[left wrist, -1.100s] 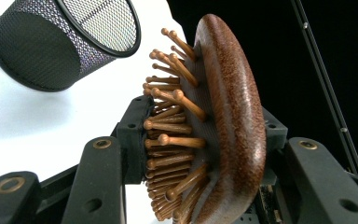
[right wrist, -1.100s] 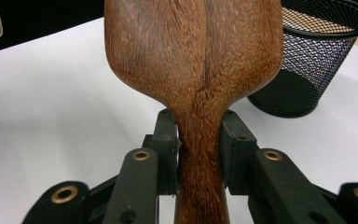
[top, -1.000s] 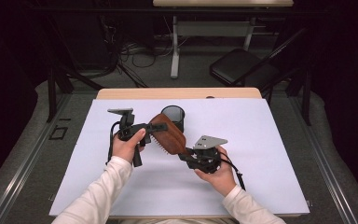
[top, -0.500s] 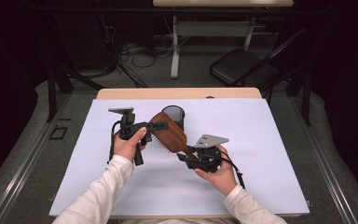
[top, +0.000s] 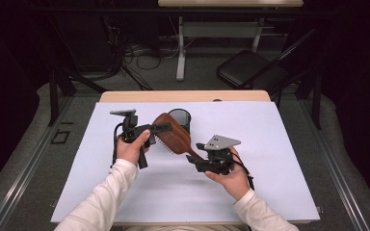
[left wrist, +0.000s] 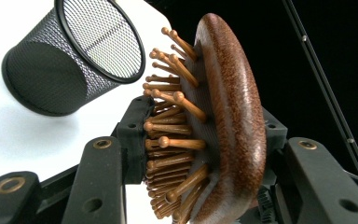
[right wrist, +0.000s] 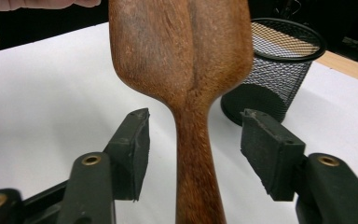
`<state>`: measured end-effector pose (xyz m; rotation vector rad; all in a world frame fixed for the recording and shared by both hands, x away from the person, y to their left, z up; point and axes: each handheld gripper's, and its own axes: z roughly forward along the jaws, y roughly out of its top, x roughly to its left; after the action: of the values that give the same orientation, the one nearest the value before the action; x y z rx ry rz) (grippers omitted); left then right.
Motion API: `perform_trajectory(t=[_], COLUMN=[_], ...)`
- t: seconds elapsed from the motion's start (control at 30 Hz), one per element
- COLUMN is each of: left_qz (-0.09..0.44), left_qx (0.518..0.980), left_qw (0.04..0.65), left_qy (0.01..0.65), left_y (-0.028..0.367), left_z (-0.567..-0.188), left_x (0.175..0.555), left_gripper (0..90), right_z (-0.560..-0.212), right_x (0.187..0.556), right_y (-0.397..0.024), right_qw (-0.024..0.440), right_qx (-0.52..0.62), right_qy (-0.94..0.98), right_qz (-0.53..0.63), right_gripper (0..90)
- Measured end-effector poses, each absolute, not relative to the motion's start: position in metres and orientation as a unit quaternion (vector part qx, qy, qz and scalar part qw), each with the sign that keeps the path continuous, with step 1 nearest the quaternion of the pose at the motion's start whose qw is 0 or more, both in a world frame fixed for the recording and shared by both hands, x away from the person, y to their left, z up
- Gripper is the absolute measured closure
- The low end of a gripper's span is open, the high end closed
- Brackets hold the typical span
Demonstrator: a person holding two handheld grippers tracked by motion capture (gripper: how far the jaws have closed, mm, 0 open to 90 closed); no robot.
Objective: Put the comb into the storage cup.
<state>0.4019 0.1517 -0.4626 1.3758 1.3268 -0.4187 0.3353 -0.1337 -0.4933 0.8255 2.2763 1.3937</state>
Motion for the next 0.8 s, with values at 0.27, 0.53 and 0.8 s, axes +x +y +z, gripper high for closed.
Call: perform_trajectory(t=[0.27,0.53,0.8], left_qz=[-0.177,-0.172,-0.17], left_qx=[0.574,0.573,0.572], left_qw=[0.568,0.571,0.574], left_qy=[0.563,0.562,0.561], left_y=[0.156,0.159,0.161], left_z=[-0.46,-0.46,-0.458], left_x=[0.402,0.403,0.404], left_gripper=[51.2,51.3,51.2], right_z=[-0.487,-0.484,-0.478], right_x=[0.331,0.328,0.323], right_y=[-0.138,-0.14,-0.149], right_qw=[0.169,0.169,0.195], right_qx=[0.28,0.287,0.286], right_qy=[0.806,0.804,0.791], right_qz=[0.494,0.493,0.504], right_gripper=[39.3,33.8,30.6])
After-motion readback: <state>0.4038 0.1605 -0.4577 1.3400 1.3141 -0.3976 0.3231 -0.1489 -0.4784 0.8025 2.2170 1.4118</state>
